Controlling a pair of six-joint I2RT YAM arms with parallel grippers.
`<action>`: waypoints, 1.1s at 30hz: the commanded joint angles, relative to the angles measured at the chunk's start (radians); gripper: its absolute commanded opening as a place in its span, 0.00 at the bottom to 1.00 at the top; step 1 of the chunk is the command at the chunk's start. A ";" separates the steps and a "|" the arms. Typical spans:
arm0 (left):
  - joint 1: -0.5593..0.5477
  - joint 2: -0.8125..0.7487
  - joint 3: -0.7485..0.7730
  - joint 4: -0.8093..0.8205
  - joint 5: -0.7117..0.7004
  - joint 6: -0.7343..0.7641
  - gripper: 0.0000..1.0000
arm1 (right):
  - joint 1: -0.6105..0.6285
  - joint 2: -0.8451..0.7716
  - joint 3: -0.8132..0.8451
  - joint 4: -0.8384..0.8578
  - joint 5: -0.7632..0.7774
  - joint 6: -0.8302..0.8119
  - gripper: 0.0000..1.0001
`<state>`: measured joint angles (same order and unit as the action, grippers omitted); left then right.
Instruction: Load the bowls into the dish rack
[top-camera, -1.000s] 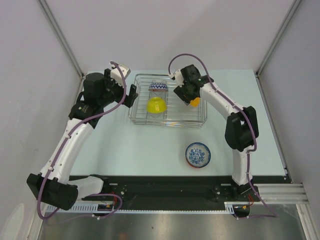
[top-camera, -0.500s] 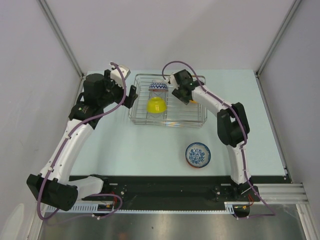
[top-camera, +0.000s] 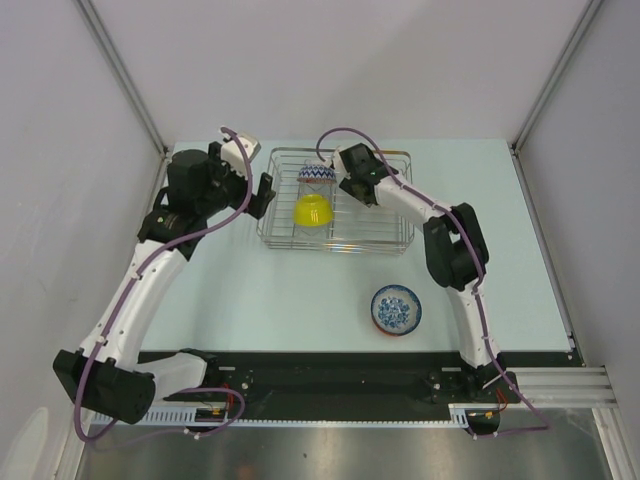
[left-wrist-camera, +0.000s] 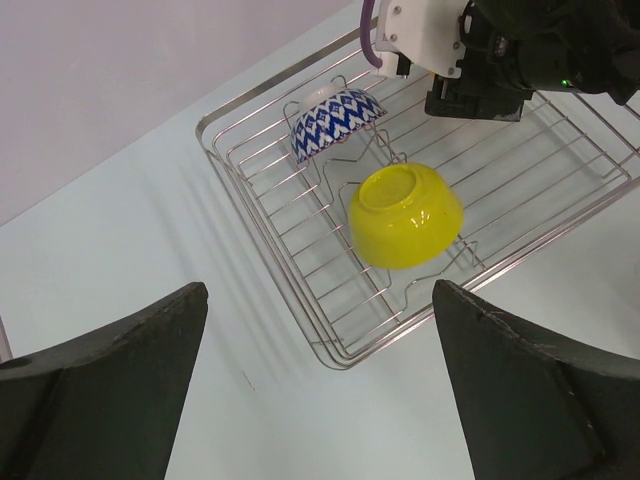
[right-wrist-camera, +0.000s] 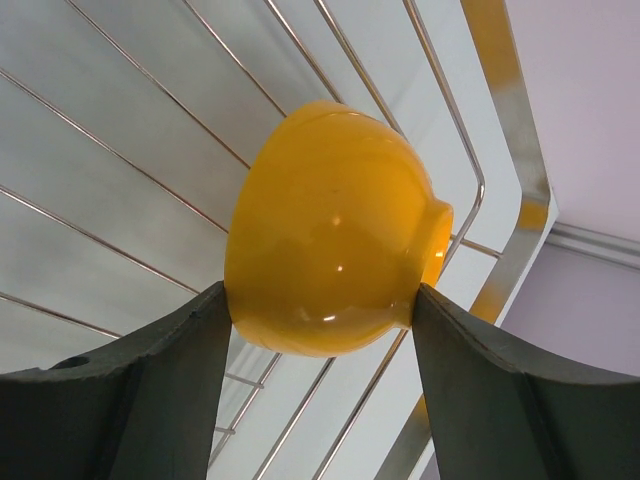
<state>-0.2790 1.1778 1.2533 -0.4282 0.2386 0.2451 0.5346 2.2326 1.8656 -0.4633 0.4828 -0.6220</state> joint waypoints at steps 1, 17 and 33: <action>0.011 -0.040 -0.011 0.032 0.007 0.008 1.00 | 0.014 0.047 0.037 0.020 -0.016 0.002 0.12; 0.018 -0.053 -0.017 0.037 0.019 0.006 1.00 | 0.027 0.107 0.026 0.012 -0.039 0.030 0.60; 0.034 -0.066 -0.025 0.042 0.033 0.006 1.00 | 0.015 0.078 -0.034 -0.001 -0.046 0.047 0.89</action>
<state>-0.2565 1.1435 1.2358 -0.4278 0.2485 0.2451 0.5579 2.2944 1.8645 -0.4194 0.5056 -0.6197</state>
